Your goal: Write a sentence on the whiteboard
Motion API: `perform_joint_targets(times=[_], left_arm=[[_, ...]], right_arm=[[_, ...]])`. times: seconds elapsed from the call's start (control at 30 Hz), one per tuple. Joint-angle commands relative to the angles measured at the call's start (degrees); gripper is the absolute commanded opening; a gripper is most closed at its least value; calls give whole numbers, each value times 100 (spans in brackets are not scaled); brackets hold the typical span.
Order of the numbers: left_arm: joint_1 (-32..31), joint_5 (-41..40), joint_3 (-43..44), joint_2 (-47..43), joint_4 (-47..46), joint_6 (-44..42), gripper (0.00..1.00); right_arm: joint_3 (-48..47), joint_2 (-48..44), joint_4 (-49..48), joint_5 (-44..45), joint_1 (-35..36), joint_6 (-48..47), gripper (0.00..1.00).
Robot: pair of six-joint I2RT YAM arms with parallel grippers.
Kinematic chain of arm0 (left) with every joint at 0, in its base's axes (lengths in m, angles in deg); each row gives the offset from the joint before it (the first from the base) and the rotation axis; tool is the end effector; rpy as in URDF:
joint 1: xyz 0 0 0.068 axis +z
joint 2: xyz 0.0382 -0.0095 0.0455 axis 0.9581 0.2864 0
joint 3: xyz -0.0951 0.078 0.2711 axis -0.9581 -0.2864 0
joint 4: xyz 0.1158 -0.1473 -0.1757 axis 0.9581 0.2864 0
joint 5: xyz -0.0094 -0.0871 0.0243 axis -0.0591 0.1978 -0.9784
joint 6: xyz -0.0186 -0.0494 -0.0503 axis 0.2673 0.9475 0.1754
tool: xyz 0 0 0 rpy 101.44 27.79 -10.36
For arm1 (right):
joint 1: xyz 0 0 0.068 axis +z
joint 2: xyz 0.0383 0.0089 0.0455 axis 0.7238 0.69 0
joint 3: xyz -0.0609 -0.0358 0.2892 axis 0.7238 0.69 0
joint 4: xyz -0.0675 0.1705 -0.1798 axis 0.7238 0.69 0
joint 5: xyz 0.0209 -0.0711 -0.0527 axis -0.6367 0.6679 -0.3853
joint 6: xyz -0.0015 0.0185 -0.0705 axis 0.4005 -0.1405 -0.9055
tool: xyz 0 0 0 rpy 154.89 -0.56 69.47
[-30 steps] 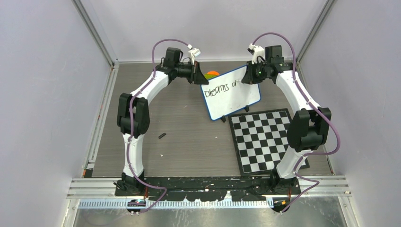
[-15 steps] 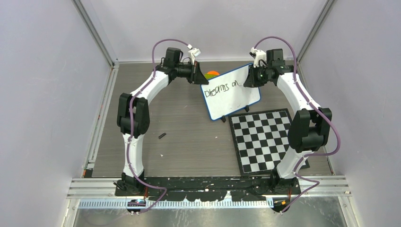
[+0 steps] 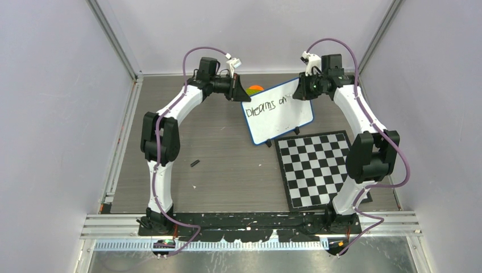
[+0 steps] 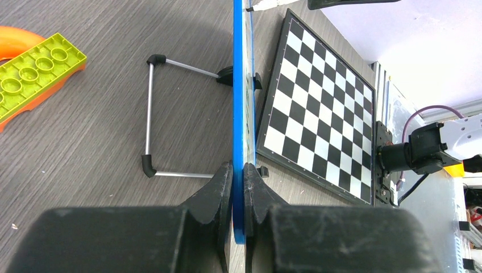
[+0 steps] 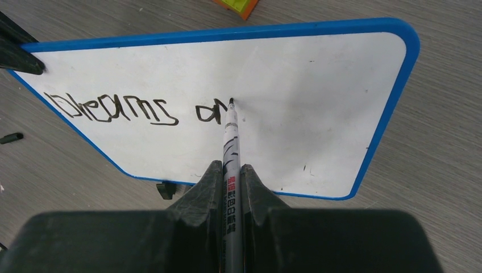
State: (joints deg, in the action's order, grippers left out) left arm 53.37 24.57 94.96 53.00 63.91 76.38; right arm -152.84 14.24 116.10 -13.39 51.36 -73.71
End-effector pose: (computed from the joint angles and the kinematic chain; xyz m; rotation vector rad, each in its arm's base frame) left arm 0.4634 -0.2224 0.2840 0.7974 1.9933 -1.3422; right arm 0.4098 0.0610 0.3292 -0.4517 2.2701 0.4824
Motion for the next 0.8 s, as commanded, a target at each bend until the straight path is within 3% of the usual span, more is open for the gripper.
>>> perform_joint_targets(times=[0.0, 0.77], left_arm=[[-305, 108, 2, 207, 630, -205, 0], [-304, 108, 28, 234, 651, -205, 0]], right_arm=[[-256, 44, -173, 66, -13, 3, 0], [158, -87, 8, 8, -20, -163, 0]])
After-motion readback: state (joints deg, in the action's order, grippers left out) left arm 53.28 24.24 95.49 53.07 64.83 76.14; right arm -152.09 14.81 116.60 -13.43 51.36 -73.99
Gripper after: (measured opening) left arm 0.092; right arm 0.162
